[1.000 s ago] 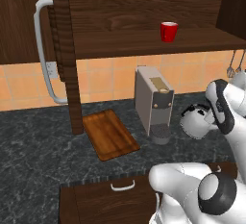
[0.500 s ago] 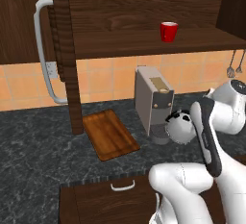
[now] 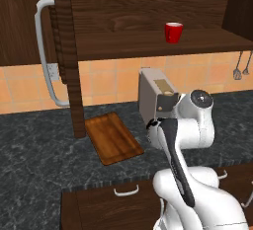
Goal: Pick the kettle from the counter and place it on the tray. Then pick the mug from the cabinet and place it on the tray. Then close the cabinet doors.
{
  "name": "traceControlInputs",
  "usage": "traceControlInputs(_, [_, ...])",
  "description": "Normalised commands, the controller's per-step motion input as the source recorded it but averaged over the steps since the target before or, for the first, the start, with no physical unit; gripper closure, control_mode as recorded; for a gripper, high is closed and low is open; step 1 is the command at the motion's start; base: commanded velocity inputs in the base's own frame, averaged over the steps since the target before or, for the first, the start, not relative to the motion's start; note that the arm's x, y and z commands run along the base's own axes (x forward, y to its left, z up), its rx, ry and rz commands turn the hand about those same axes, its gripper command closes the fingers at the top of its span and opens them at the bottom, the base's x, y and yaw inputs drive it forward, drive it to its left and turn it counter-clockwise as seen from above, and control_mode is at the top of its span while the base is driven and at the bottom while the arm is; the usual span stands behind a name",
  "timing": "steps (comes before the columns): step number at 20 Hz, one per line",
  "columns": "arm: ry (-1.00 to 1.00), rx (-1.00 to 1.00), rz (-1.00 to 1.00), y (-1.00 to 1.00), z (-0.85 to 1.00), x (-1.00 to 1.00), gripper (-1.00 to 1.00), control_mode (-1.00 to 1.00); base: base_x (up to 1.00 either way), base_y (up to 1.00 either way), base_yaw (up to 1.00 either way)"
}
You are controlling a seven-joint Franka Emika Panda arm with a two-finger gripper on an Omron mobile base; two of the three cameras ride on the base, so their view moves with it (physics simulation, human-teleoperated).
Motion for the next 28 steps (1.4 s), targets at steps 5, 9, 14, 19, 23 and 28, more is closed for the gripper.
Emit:
traceControlInputs(5, [-0.03, -0.01, 0.00, 0.93, 0.11, 0.08, 1.00, -1.00, 0.00, 0.00, 0.00])
traceControlInputs(9, [-0.10, 0.00, 0.00, 0.75, 0.00, 0.32, 1.00, -1.00, 0.00, 0.00, 0.00])
traceControlInputs(14, [0.00, 0.01, 0.00, 0.54, 0.00, 0.57, 1.00, -1.00, 0.00, 0.00, 0.00])
traceControlInputs(19, [0.07, 0.02, 0.00, 0.53, -0.01, 0.51, 1.00, -1.00, 0.00, 0.00, 0.00])
traceControlInputs(23, [0.07, 0.00, 0.00, 0.40, -0.12, 0.61, 1.00, -1.00, 0.00, 0.00, 0.00])
traceControlInputs(28, [0.06, 0.00, 0.00, 0.35, -0.12, 0.56, 1.00, -1.00, 0.00, 0.00, 0.00])
